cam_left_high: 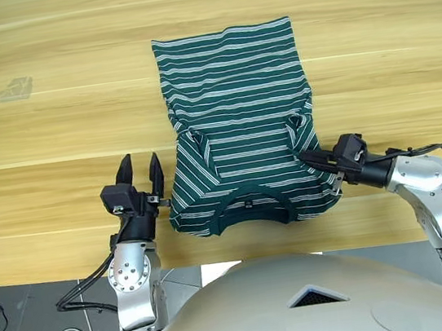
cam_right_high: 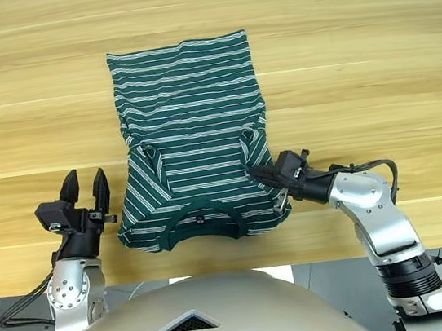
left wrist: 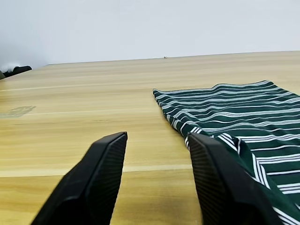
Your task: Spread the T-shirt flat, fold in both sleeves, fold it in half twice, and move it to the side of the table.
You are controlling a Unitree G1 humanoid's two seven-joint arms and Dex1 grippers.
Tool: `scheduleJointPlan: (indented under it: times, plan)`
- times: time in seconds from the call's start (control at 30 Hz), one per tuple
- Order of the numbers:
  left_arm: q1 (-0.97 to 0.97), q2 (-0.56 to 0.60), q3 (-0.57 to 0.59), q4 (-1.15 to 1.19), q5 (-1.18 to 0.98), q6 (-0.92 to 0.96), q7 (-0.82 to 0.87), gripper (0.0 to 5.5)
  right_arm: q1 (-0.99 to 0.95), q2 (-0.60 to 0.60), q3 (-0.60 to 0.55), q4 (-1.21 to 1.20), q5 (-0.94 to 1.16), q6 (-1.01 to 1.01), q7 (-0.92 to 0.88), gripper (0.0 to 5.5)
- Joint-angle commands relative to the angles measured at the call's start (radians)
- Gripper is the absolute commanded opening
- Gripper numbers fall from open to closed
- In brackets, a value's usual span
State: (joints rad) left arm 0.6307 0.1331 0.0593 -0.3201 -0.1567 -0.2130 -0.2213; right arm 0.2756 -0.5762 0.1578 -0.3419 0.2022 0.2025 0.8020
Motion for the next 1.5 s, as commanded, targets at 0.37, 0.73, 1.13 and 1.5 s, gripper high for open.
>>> scheduleJointPlan:
  times: [0.37, 0.73, 1.13, 1.5]
  plan:
    - [-0.005, 0.101, 0.048, -0.043, 0.077, -0.029, -0.041, 2.41, -0.052, -0.024, -0.188, -0.036, 0.154, -0.135, 0.041, 2.37]
    - [0.018, 0.772, 0.1, 0.158, 0.866, -0.553, -0.041, 2.41, -0.236, -0.327, -0.239, 0.663, -0.758, -1.513, -0.226, 2.37]
    - [-0.007, 0.831, 0.009, 0.201, 1.077, -0.67, 0.078, 2.41, -0.266, -0.329, -0.08, 0.89, -1.09, -1.735, -0.418, 2.37]
    - [-0.081, 0.832, -0.094, 0.208, 1.107, -0.662, 0.12, 2.41, -0.304, -0.317, 0.135, 0.883, -0.91, -1.622, -0.446, 2.37]
